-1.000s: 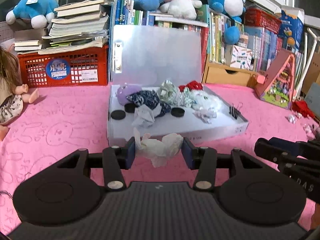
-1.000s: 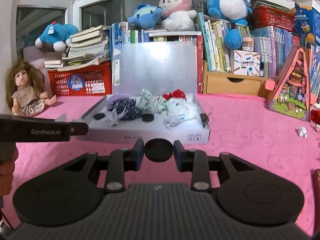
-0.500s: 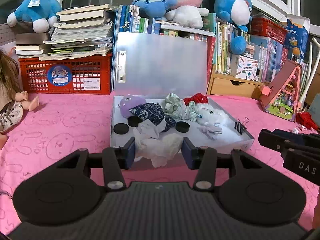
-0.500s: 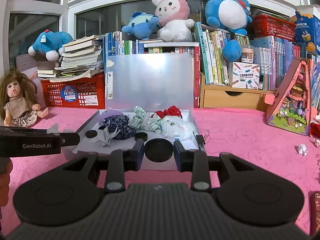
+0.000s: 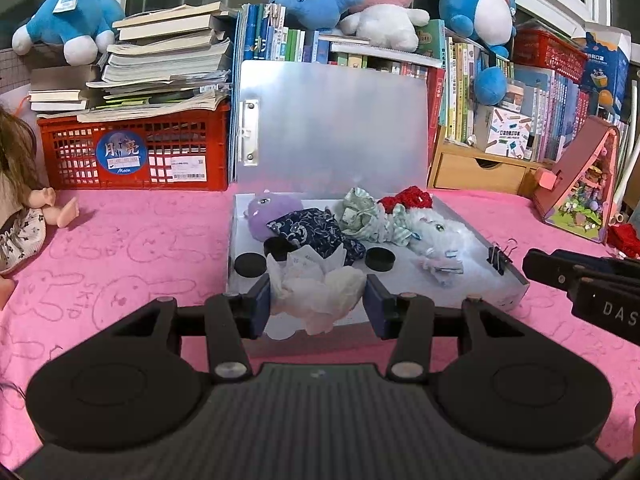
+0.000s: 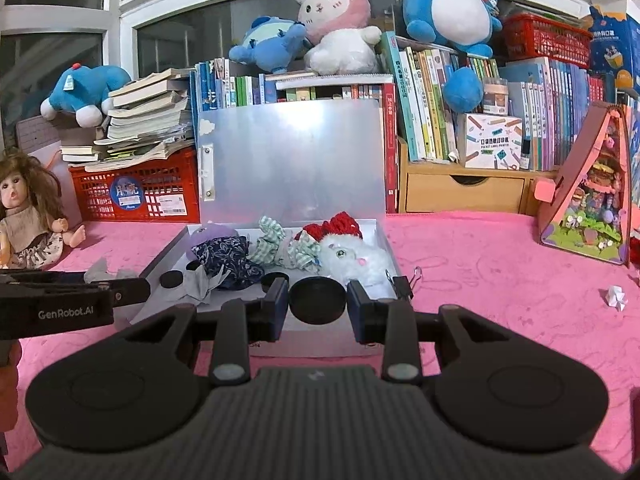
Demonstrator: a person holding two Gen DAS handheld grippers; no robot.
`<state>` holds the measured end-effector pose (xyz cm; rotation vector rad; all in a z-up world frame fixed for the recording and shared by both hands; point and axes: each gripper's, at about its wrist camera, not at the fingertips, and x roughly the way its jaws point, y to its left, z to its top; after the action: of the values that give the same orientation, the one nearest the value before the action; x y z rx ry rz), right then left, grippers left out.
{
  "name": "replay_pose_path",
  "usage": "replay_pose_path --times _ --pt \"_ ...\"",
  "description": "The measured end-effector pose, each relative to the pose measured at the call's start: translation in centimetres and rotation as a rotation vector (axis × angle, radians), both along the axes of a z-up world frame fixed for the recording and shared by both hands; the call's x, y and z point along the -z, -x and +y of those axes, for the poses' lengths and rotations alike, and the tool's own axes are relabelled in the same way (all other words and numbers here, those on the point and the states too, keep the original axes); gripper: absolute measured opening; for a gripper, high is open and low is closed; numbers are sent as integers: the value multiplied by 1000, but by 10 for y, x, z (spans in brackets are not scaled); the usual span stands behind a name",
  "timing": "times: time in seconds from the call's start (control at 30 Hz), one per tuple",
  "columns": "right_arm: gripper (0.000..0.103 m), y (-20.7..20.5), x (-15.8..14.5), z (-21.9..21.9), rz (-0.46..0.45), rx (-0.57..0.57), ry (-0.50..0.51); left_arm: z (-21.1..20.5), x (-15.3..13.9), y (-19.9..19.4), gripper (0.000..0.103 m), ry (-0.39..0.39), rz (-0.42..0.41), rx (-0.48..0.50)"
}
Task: Organize objects
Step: 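Lower the tissue and black cap into the box with both tools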
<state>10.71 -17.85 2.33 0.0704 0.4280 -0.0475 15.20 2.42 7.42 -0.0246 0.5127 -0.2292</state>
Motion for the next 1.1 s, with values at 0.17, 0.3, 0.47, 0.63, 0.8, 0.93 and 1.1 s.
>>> replay_pose_path --times 0.17,0.3,0.47,0.63,0.8,0.93,1.1 --pt "38 -8 5 -3 21 8 -15 1 2 -5 54 -1 3 -5" --pt "38 -14 7 -3 31 10 -15 2 4 -9 54 2 9 -6" --pt "38 -21 10 -2 42 11 -11 1 7 -13 54 -3 10 -1" --pt "38 -31 14 1 54 13 0 0 10 -21 54 4 23 -7" --pt "38 -40 18 3 67 13 4 -1 14 -28 54 5 31 -13" --pt "38 -47 20 4 78 11 0 -2 15 -32 54 1 26 -10" --pt "38 -54 25 5 92 11 3 -3 18 -39 54 0 34 -13"
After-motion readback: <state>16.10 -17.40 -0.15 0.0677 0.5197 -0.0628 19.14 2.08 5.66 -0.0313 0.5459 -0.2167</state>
